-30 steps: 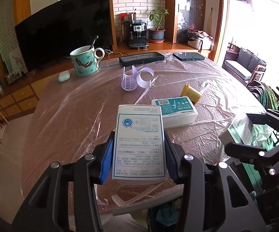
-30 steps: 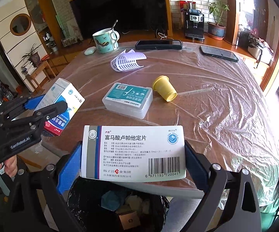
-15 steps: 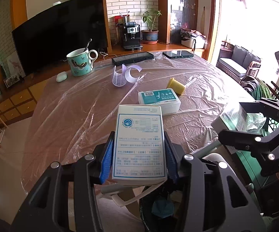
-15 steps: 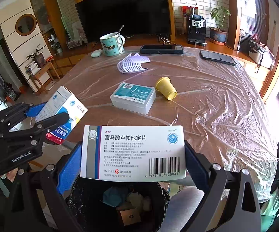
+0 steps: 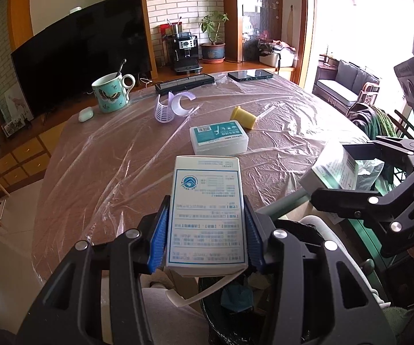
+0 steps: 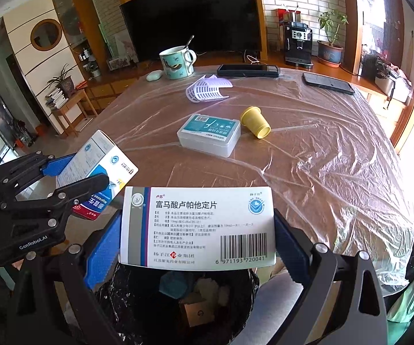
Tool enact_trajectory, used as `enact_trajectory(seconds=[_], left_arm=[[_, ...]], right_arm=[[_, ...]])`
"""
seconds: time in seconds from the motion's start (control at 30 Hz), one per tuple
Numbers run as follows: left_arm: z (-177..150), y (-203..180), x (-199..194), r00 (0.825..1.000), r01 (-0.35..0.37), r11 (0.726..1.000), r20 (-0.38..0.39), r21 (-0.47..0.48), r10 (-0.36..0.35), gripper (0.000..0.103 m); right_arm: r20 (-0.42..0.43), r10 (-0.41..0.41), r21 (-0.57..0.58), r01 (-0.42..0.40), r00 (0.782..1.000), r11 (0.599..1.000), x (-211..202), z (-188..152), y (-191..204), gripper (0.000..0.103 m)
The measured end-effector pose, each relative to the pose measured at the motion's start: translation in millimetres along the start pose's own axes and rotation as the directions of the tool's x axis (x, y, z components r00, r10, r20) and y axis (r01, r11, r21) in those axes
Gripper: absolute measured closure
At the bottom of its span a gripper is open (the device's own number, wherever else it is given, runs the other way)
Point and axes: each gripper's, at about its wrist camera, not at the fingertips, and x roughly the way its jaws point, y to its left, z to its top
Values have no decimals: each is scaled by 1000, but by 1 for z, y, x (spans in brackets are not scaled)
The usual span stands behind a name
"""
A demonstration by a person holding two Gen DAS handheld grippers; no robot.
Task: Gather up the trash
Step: 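Carry white-blue box with left tool while right tool carries barcode box to bin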
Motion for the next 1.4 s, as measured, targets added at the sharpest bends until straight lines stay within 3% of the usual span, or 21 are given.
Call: enact_trajectory(seconds=[0.6,1.4], left_arm=[[-30,-18,-12,998,49,998,-34,41,-48,55],[-66,-37,-2,978,163,981,-146,101,-147,55]], right_arm=[[-34,22,-5,-22,999,1000,-11,-31,3,9],[-117,29,-18,-32,993,999,-3,-67,5,9]])
